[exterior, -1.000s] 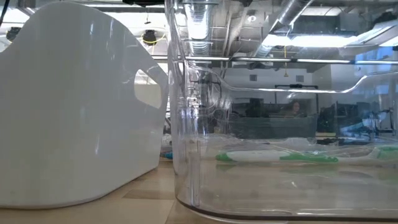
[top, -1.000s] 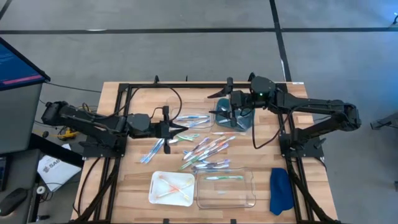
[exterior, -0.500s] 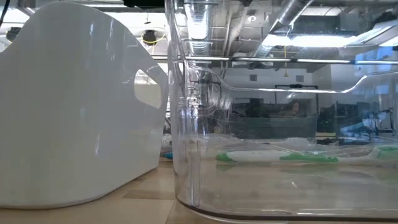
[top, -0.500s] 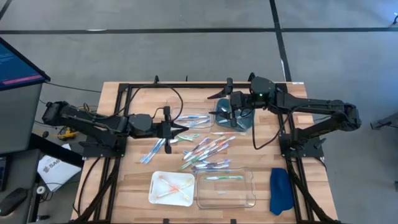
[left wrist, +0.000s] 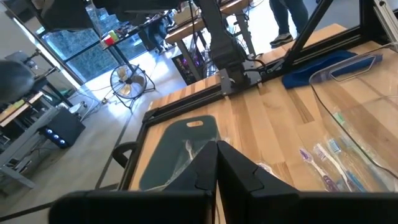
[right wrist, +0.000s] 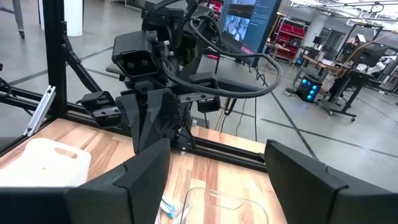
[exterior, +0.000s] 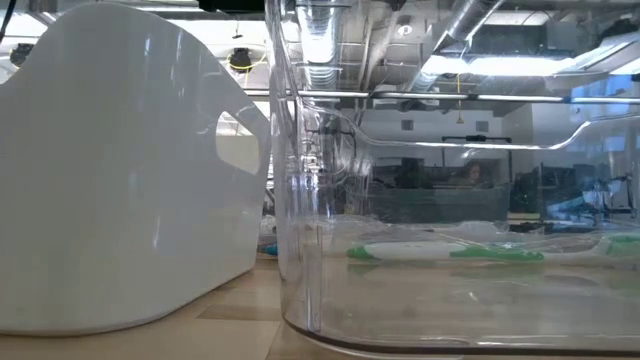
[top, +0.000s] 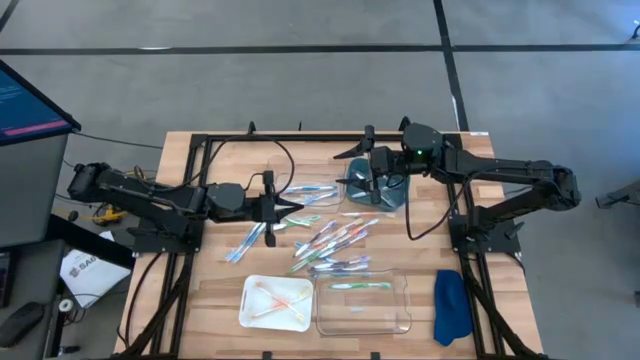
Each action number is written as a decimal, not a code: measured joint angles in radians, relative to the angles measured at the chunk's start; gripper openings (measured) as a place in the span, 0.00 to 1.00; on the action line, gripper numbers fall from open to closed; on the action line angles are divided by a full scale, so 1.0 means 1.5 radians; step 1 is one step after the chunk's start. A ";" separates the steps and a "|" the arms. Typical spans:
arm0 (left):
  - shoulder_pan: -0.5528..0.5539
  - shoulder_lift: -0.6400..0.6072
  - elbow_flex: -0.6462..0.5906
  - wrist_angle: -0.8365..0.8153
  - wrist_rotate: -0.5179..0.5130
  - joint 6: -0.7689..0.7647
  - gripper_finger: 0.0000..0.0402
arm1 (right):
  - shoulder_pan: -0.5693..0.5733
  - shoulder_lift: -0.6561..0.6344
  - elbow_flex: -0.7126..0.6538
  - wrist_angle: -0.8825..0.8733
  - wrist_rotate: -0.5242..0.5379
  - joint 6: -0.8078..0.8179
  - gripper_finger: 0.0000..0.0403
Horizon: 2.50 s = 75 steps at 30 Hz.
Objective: Pick & Place Toothbrushes
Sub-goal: Put the green toothbrush into the bottom transparent bin
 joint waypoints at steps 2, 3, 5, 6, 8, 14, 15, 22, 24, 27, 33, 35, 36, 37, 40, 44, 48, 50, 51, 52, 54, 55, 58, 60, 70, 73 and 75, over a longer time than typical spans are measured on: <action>0.000 0.000 0.000 0.000 0.000 0.000 0.01 | 0.000 0.000 0.000 0.000 0.000 0.000 0.63; 0.000 0.000 0.000 0.000 0.000 0.000 0.01 | 0.000 0.000 0.000 0.000 0.000 0.000 0.63; 0.000 0.000 0.000 0.000 0.000 0.000 0.01 | 0.000 0.000 0.000 0.000 0.000 0.000 0.63; 0.000 0.000 0.000 0.000 0.000 0.000 0.01 | 0.000 0.000 0.000 0.000 0.000 0.000 0.63; 0.000 0.000 0.000 0.000 0.000 0.000 0.01 | 0.000 0.000 0.000 0.000 0.000 0.000 0.63; 0.000 0.000 0.000 0.000 0.000 0.000 0.01 | 0.000 0.000 0.000 0.000 0.000 0.000 0.63; 0.000 0.000 0.000 0.000 0.000 0.000 0.01 | 0.000 0.000 0.000 0.000 0.000 0.000 0.63; 0.000 0.000 0.000 0.000 0.000 0.000 0.01 | 0.000 0.000 0.000 0.000 0.000 0.000 0.63; 0.000 0.000 0.000 0.000 0.000 0.000 0.01 | 0.000 0.000 0.000 -0.001 0.000 0.000 0.63; 0.000 0.000 0.000 0.000 0.000 0.000 0.01 | 0.000 0.000 0.000 -0.001 0.000 0.000 0.63; 0.000 0.000 0.000 0.000 0.000 0.000 0.01 | 0.000 0.000 0.000 -0.001 0.000 0.000 0.63; 0.000 0.000 0.000 0.000 0.000 0.000 0.01 | 0.000 0.000 0.000 -0.001 0.000 0.000 0.63; 0.000 0.000 0.000 0.000 0.000 0.000 0.01 | 0.000 0.000 0.000 -0.001 0.000 0.000 0.63; 0.000 0.000 0.000 0.000 0.000 0.000 0.01 | 0.000 0.000 0.000 -0.001 0.000 0.000 0.63; 0.000 0.000 0.000 0.000 0.000 0.000 0.01 | 0.000 0.000 0.000 -0.002 0.000 0.000 0.63; 0.000 0.000 0.000 0.000 0.000 0.000 0.01 | 0.000 0.000 0.000 -0.002 0.000 0.000 0.63; 0.000 0.000 0.000 0.000 0.000 0.000 0.01 | 0.000 0.000 0.000 -0.004 0.000 0.000 0.63; 0.000 0.000 0.000 0.000 0.000 0.000 0.01 | 0.000 0.000 0.000 -0.004 0.000 0.000 0.63; 0.000 0.000 0.000 0.000 0.000 0.000 0.01 | 0.000 0.000 0.000 -0.004 0.000 0.000 0.63; 0.000 0.000 0.000 0.000 0.000 0.000 0.01 | 0.000 0.000 0.000 -0.006 0.000 0.000 0.63; 0.000 0.000 0.000 0.000 0.000 0.000 0.01 | 0.000 0.000 0.000 -0.033 0.000 0.000 0.63; 0.000 0.000 0.000 -0.001 0.000 0.000 0.01 | 0.000 -0.001 0.000 -0.062 0.000 0.001 0.63; 0.000 0.000 -0.001 0.000 0.000 0.000 0.01 | 0.000 0.000 0.000 -0.171 0.001 0.000 0.63; 0.000 0.000 -0.002 -0.001 0.000 0.000 0.01 | -0.004 0.000 0.000 -0.228 0.002 0.001 0.63; 0.003 0.000 -0.002 -0.001 0.000 -0.001 0.01 | -0.025 0.000 -0.084 -0.376 0.002 0.094 0.63; 0.003 0.000 -0.002 0.000 0.000 0.000 0.01 | -0.020 0.000 -0.146 -0.341 0.002 0.122 0.63; 0.003 0.000 -0.002 0.000 0.000 -0.001 0.01 | -0.006 0.000 -0.187 -0.297 0.002 0.134 0.63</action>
